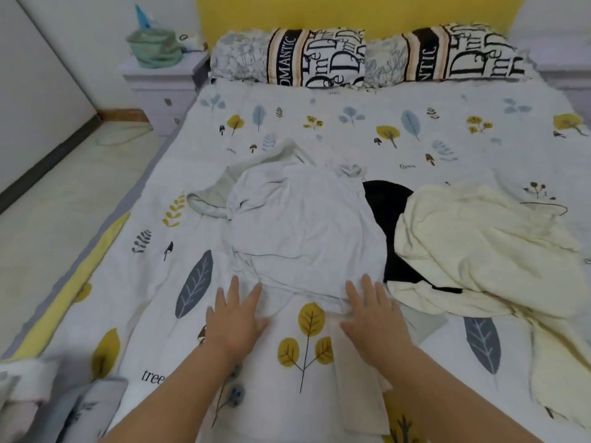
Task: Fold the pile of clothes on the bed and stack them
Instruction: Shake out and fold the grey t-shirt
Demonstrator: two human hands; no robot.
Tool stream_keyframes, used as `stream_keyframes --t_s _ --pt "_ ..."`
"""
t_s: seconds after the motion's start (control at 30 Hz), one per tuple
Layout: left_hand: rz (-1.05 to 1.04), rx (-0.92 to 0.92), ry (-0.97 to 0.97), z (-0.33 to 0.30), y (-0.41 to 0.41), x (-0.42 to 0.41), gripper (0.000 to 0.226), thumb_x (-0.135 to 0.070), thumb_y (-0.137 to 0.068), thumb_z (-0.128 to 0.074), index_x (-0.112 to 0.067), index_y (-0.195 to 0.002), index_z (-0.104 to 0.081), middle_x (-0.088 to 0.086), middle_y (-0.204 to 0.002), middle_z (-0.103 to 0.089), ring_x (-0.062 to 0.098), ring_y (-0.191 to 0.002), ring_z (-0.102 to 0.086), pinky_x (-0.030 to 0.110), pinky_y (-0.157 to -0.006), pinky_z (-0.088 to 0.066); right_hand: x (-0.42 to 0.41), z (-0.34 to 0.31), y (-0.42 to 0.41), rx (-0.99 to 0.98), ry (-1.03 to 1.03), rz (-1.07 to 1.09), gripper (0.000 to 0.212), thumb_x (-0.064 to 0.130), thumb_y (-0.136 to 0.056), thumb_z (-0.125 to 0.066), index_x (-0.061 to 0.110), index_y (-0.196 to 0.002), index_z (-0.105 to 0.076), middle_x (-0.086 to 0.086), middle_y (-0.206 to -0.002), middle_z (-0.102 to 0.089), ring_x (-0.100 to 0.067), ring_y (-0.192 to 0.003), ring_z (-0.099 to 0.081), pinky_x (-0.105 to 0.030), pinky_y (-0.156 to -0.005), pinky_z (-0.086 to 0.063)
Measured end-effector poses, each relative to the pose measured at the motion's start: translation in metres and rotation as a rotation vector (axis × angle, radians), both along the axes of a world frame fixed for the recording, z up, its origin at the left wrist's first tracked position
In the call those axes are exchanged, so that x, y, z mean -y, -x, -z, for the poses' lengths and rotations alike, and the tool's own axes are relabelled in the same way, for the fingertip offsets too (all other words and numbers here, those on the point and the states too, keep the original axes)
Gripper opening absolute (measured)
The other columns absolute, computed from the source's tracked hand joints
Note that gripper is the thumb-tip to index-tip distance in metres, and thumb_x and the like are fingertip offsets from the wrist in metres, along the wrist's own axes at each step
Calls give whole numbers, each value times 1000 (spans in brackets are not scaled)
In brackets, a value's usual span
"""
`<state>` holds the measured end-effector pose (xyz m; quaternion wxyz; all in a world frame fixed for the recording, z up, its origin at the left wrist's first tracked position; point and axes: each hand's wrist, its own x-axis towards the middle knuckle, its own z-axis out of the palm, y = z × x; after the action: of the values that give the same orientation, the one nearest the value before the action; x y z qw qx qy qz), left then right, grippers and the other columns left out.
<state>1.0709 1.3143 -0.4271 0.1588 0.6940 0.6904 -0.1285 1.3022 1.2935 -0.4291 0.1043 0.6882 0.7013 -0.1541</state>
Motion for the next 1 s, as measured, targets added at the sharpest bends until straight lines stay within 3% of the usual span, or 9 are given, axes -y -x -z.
stream_keyframes --t_s 0.23,0.3,0.4,0.5,0.57,0.73,0.8,0.87,1.0 --pt "29 -10 197 65 16 -24 66 -52 -95 -37 -48 -144 7 0 -154 26 45 -140 11 61 -111 -9 -41 52 -1 83 -12 -87 93 62 -87 -44 32 -144 23 -2 -152 32 -31 -142 20 -52 -114 0" --pt "69 14 149 68 18 -23 57 -32 -99 -37 -37 -148 -8 4 -158 3 44 -139 -8 52 -113 -18 -44 56 2 84 40 -105 72 51 -93 -42 30 -149 -1 -1 -157 15 -32 -143 12 -52 -114 -4" --pt "149 8 22 57 17 -25 40 -19 -94 -43 -18 -134 -42 8 -134 -41 31 -115 -44 34 -90 -37 -40 53 11 37 -72 -133 28 19 -98 -37 18 -124 -45 -7 -137 -41 -28 -128 -34 -35 -100 -31" --pt "159 97 89 37 15 -14 15 -16 -93 -43 -19 -101 -56 4 -105 -58 24 -100 -53 27 -73 -33 -23 37 13 -81 -69 -79 8 14 -96 -38 22 -96 -40 -3 -105 -58 -20 -96 -54 -26 -70 -35" --pt "123 152 175 22 17 8 22 -14 -94 -42 -24 -74 -41 -5 -79 -52 21 -88 -51 25 -63 -25 -2 25 8 -120 -1 -53 7 17 -98 -35 23 -95 -33 0 -99 -58 -18 -91 -58 -25 -64 -34" --pt "141 299 311 -22 29 74 25 -23 -97 -39 -29 -118 -52 0 -117 -62 18 -107 -57 20 -78 -36 68 -10 -10 -157 228 -42 23 28 -100 -29 28 -120 -41 2 -125 -54 -15 -114 -52 -25 -78 -35" --pt "118 381 311 -53 35 87 23 -32 -96 -44 -49 -98 -59 -19 -97 -65 7 -94 -59 10 -71 -37 83 -27 -15 -163 298 -39 28 33 -101 -28 23 -122 -44 0 -129 -52 -15 -118 -50 -24 -84 -35" --pt "58 395 279 -94 42 90 21 -42 -87 -58 -38 -67 -53 -16 -69 -57 0 -77 -54 8 -61 -34 102 -51 -27 -152 288 -98 38 37 -102 -30 16 -131 -40 -4 -139 -44 -15 -124 -44 -18 -92 -33" --pt "90 293 126 -179 56 92 32 -42 -65 -73 -30 -62 -43 -11 -64 -52 -7 -65 -47 11 -58 -35 123 -116 -41 -243 227 -32 38 32 -103 -31 12 -134 -38 -8 -113 -48 -18 -115 -47 -22 -89 -34"
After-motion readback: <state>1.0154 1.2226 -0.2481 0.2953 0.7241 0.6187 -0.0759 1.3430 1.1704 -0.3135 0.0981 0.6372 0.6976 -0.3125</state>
